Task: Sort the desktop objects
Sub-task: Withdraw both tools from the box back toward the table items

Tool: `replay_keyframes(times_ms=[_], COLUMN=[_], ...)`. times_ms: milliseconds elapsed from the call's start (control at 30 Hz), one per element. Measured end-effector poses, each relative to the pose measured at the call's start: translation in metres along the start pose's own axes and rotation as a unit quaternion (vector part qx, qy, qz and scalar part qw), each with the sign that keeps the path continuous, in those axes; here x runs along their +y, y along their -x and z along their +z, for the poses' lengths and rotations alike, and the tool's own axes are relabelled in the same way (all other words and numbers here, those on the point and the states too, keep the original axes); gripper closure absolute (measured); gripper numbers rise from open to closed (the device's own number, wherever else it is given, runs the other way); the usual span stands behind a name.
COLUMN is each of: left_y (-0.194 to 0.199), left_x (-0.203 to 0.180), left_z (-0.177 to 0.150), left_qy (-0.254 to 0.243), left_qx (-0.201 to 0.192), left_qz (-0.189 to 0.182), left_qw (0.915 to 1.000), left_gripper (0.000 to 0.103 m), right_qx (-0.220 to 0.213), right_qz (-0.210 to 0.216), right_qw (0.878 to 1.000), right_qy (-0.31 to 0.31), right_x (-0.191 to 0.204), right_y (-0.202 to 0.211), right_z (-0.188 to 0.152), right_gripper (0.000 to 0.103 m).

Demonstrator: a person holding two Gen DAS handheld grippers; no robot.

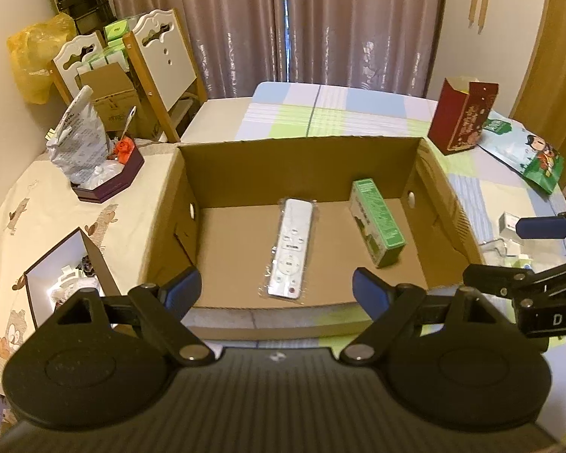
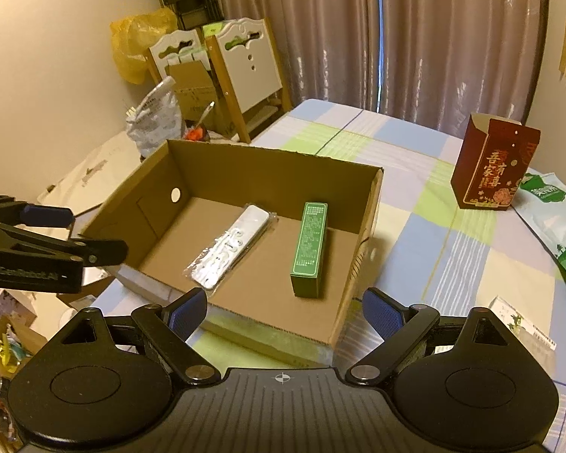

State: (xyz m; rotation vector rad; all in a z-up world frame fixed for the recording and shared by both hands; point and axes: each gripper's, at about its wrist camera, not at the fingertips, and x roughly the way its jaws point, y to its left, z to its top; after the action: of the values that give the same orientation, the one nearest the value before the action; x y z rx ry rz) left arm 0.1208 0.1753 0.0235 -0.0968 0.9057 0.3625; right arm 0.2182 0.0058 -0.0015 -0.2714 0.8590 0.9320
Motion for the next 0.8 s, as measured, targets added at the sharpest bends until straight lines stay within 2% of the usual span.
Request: replay_keyframes(times_ms=[300,800], left_y=[0.011,0.015], left_x=[-0.022,-0.078], left_z=[-0.01,-0.044], left_qy=[-0.002,-0.025], left_qx=[-0.007,-0.001], left_qz=[-0.002,-0.048], left_qw=[1.0,0.9985], left_gripper=[0.018,0.018], right_qx=[-0.01,-0.021], right_qz=[0.002,-0.017], right_qw=[1.0,0.999], right_qy=[-0.009,-0.045], right_x=[-0.015,-0.072], right_y=[0.025,0.073], right_z=[-0.019,-0.072], right_gripper=[0.011,0.011])
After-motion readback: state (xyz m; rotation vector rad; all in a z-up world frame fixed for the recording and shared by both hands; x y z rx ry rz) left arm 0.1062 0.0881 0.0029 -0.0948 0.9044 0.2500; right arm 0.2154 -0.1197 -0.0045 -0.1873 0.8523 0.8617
